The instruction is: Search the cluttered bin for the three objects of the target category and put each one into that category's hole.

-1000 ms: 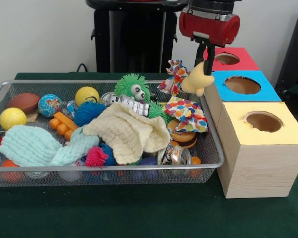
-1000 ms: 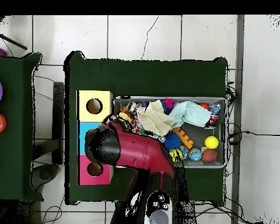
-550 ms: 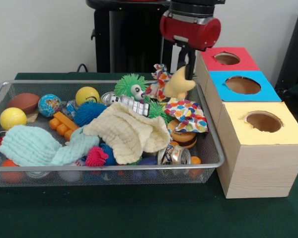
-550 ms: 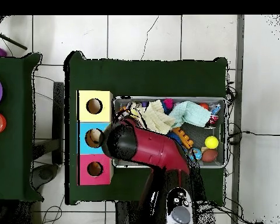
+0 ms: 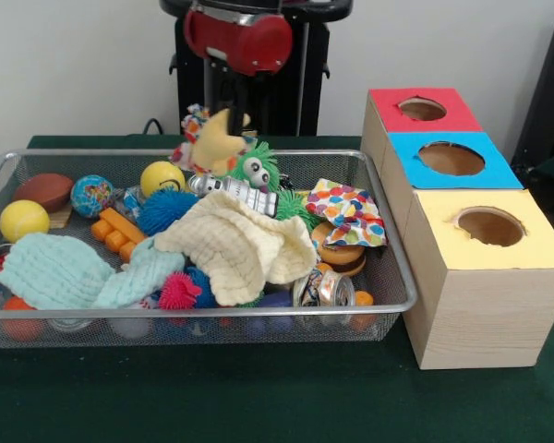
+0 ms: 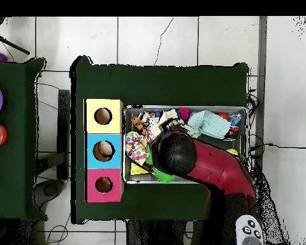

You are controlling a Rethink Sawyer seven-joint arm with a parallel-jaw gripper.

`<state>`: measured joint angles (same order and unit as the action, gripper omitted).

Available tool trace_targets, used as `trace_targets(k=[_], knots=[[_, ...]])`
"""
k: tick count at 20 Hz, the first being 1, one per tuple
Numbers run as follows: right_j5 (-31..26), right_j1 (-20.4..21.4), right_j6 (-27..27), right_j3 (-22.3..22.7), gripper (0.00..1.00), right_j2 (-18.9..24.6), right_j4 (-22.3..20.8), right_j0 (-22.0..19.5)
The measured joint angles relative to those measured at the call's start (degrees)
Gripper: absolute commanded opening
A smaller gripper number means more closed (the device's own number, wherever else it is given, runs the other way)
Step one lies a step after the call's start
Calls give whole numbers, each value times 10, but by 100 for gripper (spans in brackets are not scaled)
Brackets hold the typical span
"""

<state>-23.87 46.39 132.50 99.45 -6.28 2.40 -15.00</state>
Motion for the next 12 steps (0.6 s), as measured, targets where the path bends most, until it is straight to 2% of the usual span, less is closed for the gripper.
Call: trace_targets(k=[3, 9, 12], knots=[[0, -1, 0, -10, 0, -13, -24, 14], [0, -9, 0, -25, 0, 1, -51, 7], [8, -30, 0, -41, 0, -9, -58, 25]])
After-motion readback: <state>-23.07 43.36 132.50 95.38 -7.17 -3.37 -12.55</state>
